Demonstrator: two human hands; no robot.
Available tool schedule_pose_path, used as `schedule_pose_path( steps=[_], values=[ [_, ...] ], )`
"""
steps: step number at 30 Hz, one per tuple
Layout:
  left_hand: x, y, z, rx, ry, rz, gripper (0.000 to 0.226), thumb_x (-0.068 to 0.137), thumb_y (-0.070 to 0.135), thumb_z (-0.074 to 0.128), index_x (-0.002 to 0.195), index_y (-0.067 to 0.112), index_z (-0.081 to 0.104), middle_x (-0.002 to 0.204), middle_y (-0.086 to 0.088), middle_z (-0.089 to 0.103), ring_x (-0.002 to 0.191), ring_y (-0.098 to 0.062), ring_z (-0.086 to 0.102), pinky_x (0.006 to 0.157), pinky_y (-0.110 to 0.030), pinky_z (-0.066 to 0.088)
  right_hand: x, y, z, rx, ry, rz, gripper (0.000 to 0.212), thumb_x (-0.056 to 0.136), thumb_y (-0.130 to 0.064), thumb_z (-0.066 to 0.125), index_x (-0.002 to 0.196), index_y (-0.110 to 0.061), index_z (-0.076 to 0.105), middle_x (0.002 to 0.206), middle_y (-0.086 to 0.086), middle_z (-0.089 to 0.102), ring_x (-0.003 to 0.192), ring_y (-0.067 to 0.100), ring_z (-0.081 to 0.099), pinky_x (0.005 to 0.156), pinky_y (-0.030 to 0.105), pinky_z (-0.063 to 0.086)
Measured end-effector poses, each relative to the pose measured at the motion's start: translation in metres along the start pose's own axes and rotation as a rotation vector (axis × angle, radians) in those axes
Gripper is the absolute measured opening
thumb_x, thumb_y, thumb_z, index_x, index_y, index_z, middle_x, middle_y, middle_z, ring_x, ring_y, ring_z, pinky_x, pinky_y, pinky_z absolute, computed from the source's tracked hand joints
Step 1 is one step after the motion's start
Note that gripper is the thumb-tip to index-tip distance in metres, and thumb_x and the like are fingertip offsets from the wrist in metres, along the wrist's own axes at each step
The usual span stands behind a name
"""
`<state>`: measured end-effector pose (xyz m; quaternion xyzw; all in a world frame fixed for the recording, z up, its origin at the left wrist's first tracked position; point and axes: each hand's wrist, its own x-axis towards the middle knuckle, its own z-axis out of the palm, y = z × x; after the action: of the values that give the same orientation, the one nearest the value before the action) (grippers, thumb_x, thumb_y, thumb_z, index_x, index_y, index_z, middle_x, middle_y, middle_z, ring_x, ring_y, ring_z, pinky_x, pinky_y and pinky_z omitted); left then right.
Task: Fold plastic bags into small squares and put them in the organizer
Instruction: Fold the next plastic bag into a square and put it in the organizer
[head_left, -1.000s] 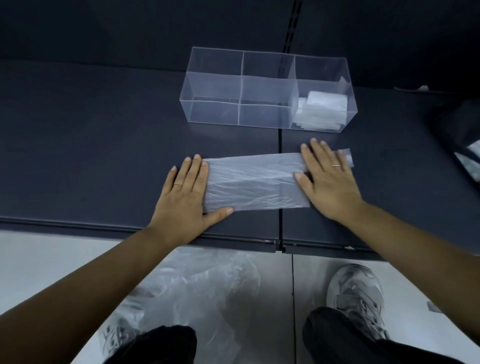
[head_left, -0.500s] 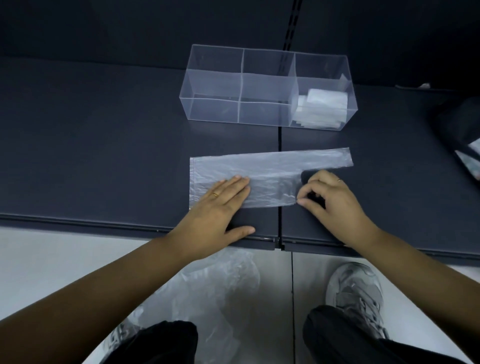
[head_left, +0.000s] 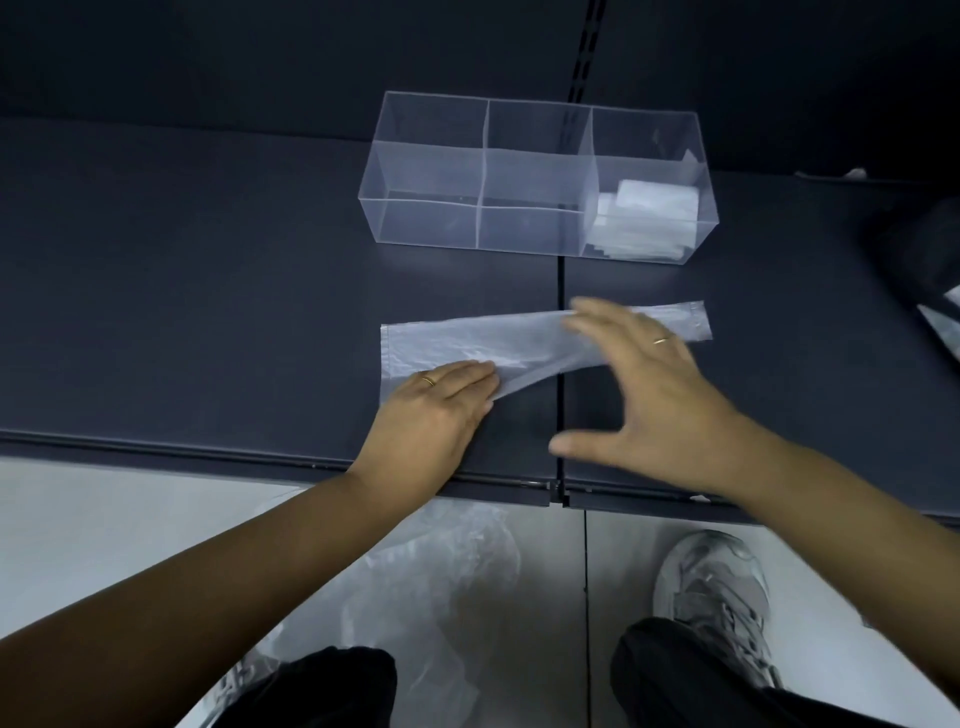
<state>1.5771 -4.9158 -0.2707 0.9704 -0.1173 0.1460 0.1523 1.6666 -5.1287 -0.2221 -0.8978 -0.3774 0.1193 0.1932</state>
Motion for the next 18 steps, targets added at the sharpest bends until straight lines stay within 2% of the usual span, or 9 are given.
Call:
schedule_pose_path(
  steps=[2, 3, 5, 7, 9, 11, 14, 16, 18],
  values=[
    [-0.001, 0.003, -0.003, -0.006, -0.015, -0.005, 0.023, 0.081, 0.003, 0.071, 0.104, 0.000, 0.072, 0.109, -0.013, 0.071, 0.098, -0.029, 0.070, 0.083, -0.043, 0.057, 0.001, -0.013, 0.017, -0.194, -0.034, -0.090, 0.096, 0.067, -0.063, 0.068, 0.147, -0.027, 0.029, 0.152, -0.009, 0.030, 0.142, 0.008, 0.019, 0.117, 0.034, -0.005],
    [-0.001, 0.005, -0.004, -0.009, -0.026, -0.006, 0.023, 0.080, 0.003, 0.072, 0.103, 0.000, 0.073, 0.108, -0.013, 0.071, 0.097, -0.029, 0.070, 0.083, -0.042, 0.057, 0.002, -0.016, 0.025, -0.232, -0.010, -0.093, 0.086, 0.070, -0.052, 0.074, 0.143, -0.024, 0.039, 0.145, -0.006, 0.041, 0.139, 0.013, 0.029, 0.118, 0.035, -0.003],
    [-0.002, 0.007, -0.007, -0.019, -0.049, -0.003, 0.023, 0.079, 0.002, 0.074, 0.102, 0.001, 0.073, 0.107, -0.012, 0.072, 0.096, -0.028, 0.070, 0.082, -0.041, 0.057, 0.008, -0.014, 0.029, -0.181, 0.139, -0.079, 0.044, 0.071, -0.028, 0.080, 0.112, -0.020, 0.066, 0.114, -0.002, 0.063, 0.116, 0.022, 0.053, 0.113, 0.036, 0.013],
    [-0.005, 0.005, -0.011, -0.049, -0.067, -0.012, 0.022, 0.082, 0.003, 0.071, 0.104, 0.002, 0.073, 0.108, -0.011, 0.072, 0.098, -0.027, 0.070, 0.084, -0.041, 0.056, 0.011, -0.001, 0.023, -0.079, 0.250, -0.055, 0.012, 0.072, -0.015, 0.080, 0.080, -0.018, 0.070, 0.087, -0.005, 0.067, 0.095, 0.024, 0.060, 0.101, 0.035, 0.028],
    [-0.009, -0.002, -0.017, -0.146, -0.084, -0.086, 0.022, 0.087, 0.007, 0.064, 0.108, 0.006, 0.073, 0.110, -0.007, 0.071, 0.102, -0.024, 0.068, 0.090, -0.037, 0.054, 0.011, 0.014, 0.014, 0.149, 0.184, 0.070, 0.010, 0.078, -0.014, 0.076, 0.076, -0.020, 0.070, 0.082, -0.010, 0.067, 0.088, 0.014, 0.060, 0.092, 0.028, 0.040],
    [-0.012, -0.014, -0.025, -0.314, -0.078, -0.268, 0.022, 0.093, 0.011, 0.060, 0.111, 0.013, 0.072, 0.110, 0.004, 0.071, 0.104, -0.010, 0.065, 0.092, -0.023, 0.049, 0.011, 0.027, 0.007, 0.371, 0.102, 0.205, 0.013, 0.083, -0.014, 0.072, 0.078, -0.025, 0.069, 0.081, -0.012, 0.068, 0.080, -0.001, 0.060, 0.080, 0.013, 0.044],
    [-0.014, -0.033, -0.035, -0.594, -0.033, -0.629, 0.014, 0.090, 0.015, 0.065, 0.098, 0.015, 0.076, 0.088, 0.028, 0.069, 0.085, 0.015, 0.060, 0.080, -0.001, 0.040, 0.017, 0.038, 0.008, 0.577, 0.148, 0.343, 0.014, 0.086, -0.016, 0.070, 0.075, -0.024, 0.067, 0.079, -0.007, 0.071, 0.070, -0.005, 0.060, 0.072, 0.005, 0.043],
    [-0.011, -0.046, -0.038, -0.744, -0.014, -0.821, 0.010, 0.088, 0.018, 0.067, 0.087, 0.020, 0.076, 0.077, 0.027, 0.070, 0.075, 0.013, 0.062, 0.076, -0.005, 0.044, 0.023, 0.040, 0.012, 0.659, 0.208, 0.429, 0.012, 0.085, -0.020, 0.071, 0.074, -0.020, 0.067, 0.076, -0.004, 0.073, 0.068, -0.001, 0.062, 0.071, 0.008, 0.044],
    [-0.008, -0.058, -0.038, -0.832, 0.013, -0.969, 0.013, 0.088, 0.023, 0.068, 0.078, 0.028, 0.075, 0.077, 0.015, 0.073, 0.071, 0.000, 0.064, 0.072, -0.014, 0.051, 0.031, 0.041, 0.017, 0.634, 0.235, 0.476, 0.014, 0.085, -0.023, 0.072, 0.073, -0.017, 0.067, 0.075, -0.005, 0.073, 0.066, -0.002, 0.061, 0.068, 0.006, 0.043]
  ],
)
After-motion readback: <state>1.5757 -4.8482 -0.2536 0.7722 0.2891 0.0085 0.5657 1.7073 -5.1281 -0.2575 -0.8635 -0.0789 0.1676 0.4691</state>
